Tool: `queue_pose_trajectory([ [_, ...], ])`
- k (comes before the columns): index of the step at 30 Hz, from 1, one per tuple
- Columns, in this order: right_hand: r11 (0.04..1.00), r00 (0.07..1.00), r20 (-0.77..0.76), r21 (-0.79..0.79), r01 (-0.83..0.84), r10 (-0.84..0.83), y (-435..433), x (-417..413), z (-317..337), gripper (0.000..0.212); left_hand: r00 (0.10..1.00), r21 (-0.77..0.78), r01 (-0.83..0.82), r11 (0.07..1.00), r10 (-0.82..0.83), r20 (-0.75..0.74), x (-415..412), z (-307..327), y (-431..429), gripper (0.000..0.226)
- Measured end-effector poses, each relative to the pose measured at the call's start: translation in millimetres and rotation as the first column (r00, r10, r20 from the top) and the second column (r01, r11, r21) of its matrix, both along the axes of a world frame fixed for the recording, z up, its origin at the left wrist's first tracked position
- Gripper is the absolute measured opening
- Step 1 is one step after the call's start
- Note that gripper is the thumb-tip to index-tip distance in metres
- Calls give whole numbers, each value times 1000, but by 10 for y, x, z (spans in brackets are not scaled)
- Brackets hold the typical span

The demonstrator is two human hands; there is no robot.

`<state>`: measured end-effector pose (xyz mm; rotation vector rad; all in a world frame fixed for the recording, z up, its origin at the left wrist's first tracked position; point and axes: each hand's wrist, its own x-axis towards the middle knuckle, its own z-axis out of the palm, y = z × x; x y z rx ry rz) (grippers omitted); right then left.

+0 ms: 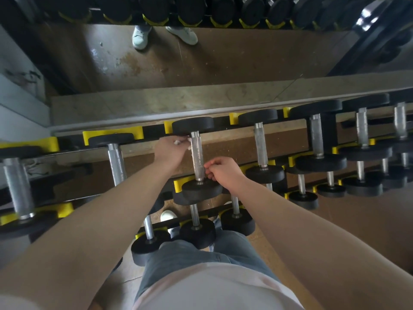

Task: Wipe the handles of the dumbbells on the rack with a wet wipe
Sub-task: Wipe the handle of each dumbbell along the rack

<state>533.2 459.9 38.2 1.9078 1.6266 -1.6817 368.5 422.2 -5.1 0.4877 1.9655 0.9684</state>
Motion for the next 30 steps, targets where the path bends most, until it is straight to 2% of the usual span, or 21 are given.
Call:
queue_pose_trajectory([
  [6, 999, 1000, -14, 28, -26, 27, -31, 40, -31, 19, 946, -99, 254, 962, -268, -183, 243, -38, -423, 15],
  [11, 997, 999, -1, 59, -53, 53, -37, 49, -51, 20, 942, -72, 257, 964, -267, -202, 251, -10, -417, 14],
  [14, 997, 998, -1, 57, -55, 56, -30, 37, -54, 20, 983, 11, 127, 992, -125, -134, 96, 47, -204, 12],
  [17, 997, 998, 2, 62, -56, 56, -34, 32, -55, 20, 988, 31, 90, 995, -85, -129, 32, 96, -11, 17],
  [19, 996, 998, -2, 66, -59, 60, -43, 37, -56, 20, 983, 33, 122, 992, -116, -140, 63, 100, -63, 20],
  [21, 995, 998, -8, 79, -62, 63, -54, 48, -48, 22, 955, 34, 236, 971, -225, -192, 119, 78, -198, 19],
  [23, 993, 997, -11, 98, -69, 70, -73, 63, -48, 21, 887, -24, 392, 920, -385, -256, 183, 44, -347, 16],
  [25, 990, 997, -8, 115, -80, 82, -96, 69, -50, 19, 827, -93, 473, 876, -478, -297, 252, 38, -456, 14],
  [30, 991, 996, 11, 101, -86, 85, -75, 37, -43, 18, 838, -31, 443, 896, -427, -341, 251, 77, -340, 14],
])
